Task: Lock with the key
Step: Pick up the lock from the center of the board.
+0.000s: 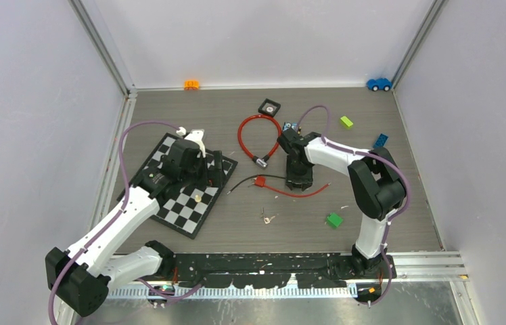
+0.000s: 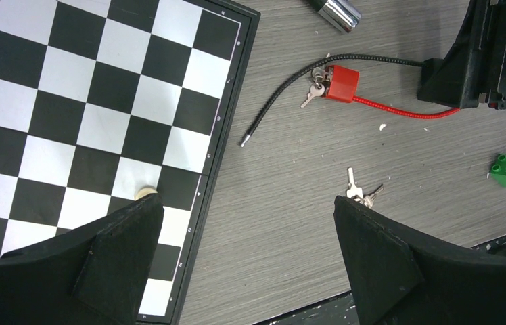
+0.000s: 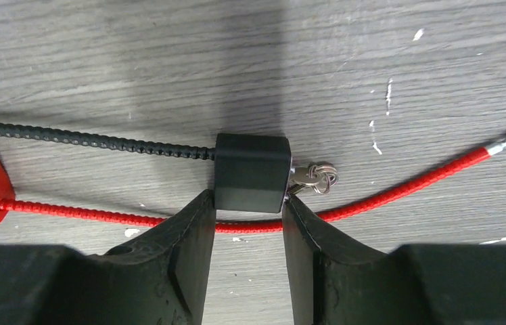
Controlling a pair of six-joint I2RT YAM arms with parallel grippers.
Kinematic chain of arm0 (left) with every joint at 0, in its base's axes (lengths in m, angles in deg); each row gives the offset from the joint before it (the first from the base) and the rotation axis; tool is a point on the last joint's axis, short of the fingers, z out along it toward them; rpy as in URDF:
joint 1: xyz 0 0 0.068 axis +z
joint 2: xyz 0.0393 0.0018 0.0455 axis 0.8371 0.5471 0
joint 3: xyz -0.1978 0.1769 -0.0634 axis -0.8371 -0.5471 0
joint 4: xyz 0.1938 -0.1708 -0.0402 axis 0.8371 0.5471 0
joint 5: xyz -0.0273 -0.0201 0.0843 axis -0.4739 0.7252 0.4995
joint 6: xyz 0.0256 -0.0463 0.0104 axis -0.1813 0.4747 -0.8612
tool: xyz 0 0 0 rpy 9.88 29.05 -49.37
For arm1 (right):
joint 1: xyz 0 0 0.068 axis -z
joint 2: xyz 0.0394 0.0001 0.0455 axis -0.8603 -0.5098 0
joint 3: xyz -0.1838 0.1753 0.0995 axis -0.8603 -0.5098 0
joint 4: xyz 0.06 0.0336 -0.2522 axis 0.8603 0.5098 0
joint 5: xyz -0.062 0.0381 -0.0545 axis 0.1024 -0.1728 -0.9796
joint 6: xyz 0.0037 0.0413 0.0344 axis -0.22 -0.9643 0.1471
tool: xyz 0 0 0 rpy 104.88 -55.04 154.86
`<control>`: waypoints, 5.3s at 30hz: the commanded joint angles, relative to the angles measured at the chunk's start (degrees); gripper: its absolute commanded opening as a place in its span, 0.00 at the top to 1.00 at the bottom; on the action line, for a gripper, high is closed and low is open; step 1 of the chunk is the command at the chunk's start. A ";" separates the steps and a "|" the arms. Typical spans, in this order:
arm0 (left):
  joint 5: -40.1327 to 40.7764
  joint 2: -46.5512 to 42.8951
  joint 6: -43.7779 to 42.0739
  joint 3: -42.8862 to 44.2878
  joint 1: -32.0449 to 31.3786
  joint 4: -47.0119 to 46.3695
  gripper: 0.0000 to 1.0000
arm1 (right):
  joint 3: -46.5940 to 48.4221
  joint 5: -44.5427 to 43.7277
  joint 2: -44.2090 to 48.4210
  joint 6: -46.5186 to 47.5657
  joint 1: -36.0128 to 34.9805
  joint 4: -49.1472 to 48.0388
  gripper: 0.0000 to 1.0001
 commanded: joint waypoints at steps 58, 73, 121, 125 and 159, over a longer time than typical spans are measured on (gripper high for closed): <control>-35.07 -6.42 -9.76 5.18 0.06 -27.17 0.19 | -3.52 14.14 44.86 18.13 -8.36 -21.81 0.99; -43.01 -6.14 -5.77 1.95 0.06 -28.99 0.43 | -3.79 11.04 44.81 15.56 -8.93 -23.13 0.99; -42.33 -3.56 -19.87 20.14 0.07 -3.58 1.00 | -31.65 31.05 61.27 59.56 -10.07 -57.97 0.35; -42.82 -3.64 -18.91 20.01 0.06 -4.37 1.00 | -32.90 28.02 59.30 64.81 -12.06 -62.40 0.34; -42.98 -3.95 -14.98 18.95 0.09 -8.45 1.00 | -36.36 3.78 53.60 79.30 -25.49 -69.35 0.39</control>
